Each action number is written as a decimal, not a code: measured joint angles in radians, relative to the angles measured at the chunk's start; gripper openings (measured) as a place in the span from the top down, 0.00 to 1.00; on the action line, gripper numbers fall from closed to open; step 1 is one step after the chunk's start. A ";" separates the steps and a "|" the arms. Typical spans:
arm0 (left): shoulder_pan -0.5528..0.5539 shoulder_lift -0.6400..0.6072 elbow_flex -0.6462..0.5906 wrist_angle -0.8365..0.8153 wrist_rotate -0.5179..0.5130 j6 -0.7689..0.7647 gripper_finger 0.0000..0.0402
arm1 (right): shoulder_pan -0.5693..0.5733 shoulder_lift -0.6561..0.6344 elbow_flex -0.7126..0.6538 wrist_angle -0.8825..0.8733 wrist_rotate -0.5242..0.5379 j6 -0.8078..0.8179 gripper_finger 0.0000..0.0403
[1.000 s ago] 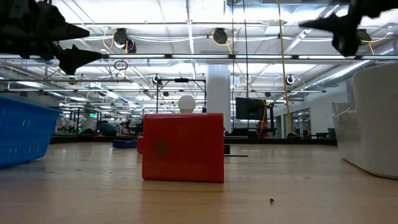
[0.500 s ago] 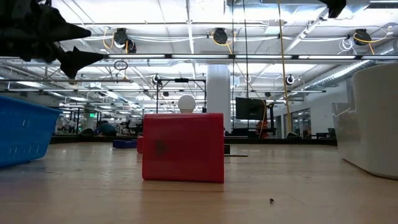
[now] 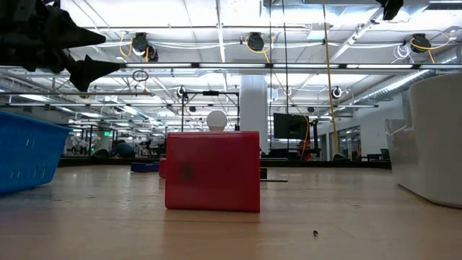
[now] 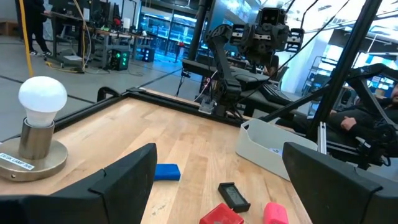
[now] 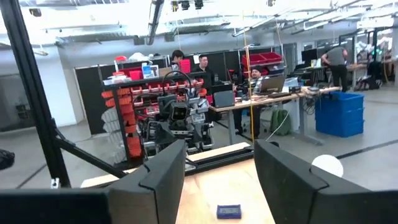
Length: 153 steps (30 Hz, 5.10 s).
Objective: Pick & Place Office items
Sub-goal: Put the top red charger adapter into the gray bin
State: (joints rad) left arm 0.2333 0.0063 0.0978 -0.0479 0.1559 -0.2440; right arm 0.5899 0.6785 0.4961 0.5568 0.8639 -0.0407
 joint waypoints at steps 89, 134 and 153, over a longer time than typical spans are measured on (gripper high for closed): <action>0.000 0.000 0.002 0.050 0.000 -0.071 0.13 | 0.038 0.198 -0.001 0.104 -0.178 -0.032 0.54; 0.026 0.433 0.119 0.210 -0.147 -0.101 0.13 | -0.562 0.566 0.552 -0.687 -0.660 0.193 0.54; 0.014 0.455 0.240 0.156 -0.026 0.211 0.13 | -0.617 0.889 0.867 -0.933 -0.750 0.253 0.54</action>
State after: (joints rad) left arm 0.2470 0.4609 0.3382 0.1076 0.1299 -0.0333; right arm -0.0272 1.5672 1.3631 -0.3762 0.1139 0.2122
